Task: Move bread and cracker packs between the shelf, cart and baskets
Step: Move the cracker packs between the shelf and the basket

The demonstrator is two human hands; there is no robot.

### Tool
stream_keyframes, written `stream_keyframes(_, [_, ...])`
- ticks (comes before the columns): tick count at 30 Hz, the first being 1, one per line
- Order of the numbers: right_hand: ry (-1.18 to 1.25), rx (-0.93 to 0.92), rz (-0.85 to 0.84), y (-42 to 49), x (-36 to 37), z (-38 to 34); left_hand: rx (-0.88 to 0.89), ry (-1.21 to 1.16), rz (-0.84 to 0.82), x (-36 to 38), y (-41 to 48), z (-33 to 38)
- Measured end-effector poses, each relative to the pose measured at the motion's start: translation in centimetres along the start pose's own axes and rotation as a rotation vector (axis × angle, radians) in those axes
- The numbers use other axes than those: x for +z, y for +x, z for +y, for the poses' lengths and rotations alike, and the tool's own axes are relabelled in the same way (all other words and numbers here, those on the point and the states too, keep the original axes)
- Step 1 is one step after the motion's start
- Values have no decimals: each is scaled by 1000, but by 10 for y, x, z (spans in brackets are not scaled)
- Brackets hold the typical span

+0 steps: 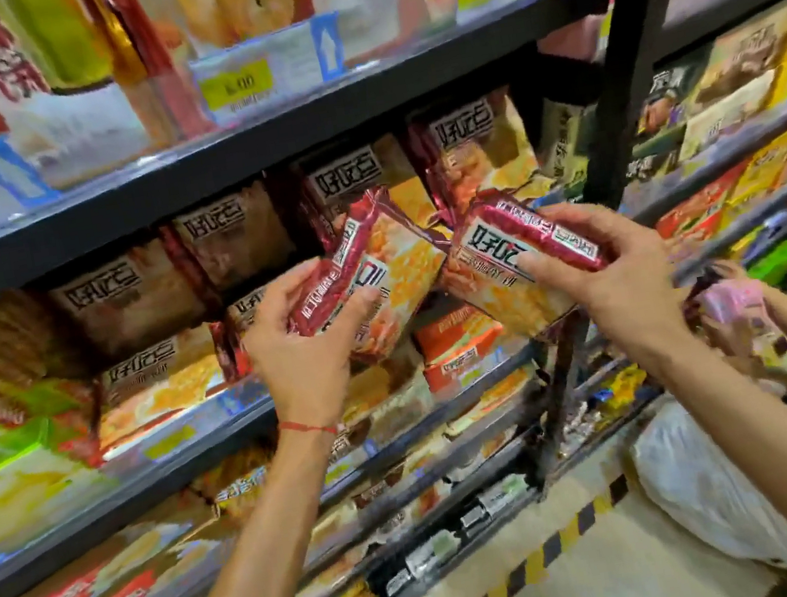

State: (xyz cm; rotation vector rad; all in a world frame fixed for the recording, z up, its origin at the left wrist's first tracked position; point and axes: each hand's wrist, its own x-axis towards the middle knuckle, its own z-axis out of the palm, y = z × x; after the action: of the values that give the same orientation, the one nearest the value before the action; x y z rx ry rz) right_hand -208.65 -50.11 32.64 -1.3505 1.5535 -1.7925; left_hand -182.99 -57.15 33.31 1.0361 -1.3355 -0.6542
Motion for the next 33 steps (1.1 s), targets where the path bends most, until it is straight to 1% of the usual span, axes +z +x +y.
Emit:
stream_keyframes(4, [39, 12, -167, 37, -19, 12, -34, 20, 76, 31, -5, 14])
stream_keyframes(8, [75, 0, -258, 64, -37, 16, -48, 68, 152, 50, -1, 24])
stream_keyframes(11, [72, -19, -302, 78, -44, 15, -34, 106, 122, 59, 10, 31])
stream_keyframes(16, [41, -38, -309, 93, -39, 16, -85, 161, 36, 60, 43, 32])
stream_keyframes(18, [26, -54, -320, 100, -36, 13, -123, 190, 96, 60, 54, 29])
stream_keyframes(20, [5, -72, -340, 106, -33, 11, -181, 215, 213, 63, 59, 25])
stream_keyframes(23, [-17, -75, -345, 110, -28, 9, -290, 157, 309, 74, 58, 15])
stream_keyframes(25, [-24, -83, -350, 110, -26, 10, -297, 127, 285, 79, 55, 4])
stream_keyframes(28, [-18, -90, -357, 108, -26, 11, -249, 164, 138, 77, 48, -8])
stream_keyframes(30, [-15, -90, -371, 109, -25, 11, -262, 176, 56, 74, 45, -9])
stream_keyframes(31, [-13, -89, -380, 110, -24, 11, -263, 181, 35, 72, 43, -10])
stream_keyframes(33, [-12, -85, -397, 111, -21, 11, -252, 197, 56, 71, 40, -8])
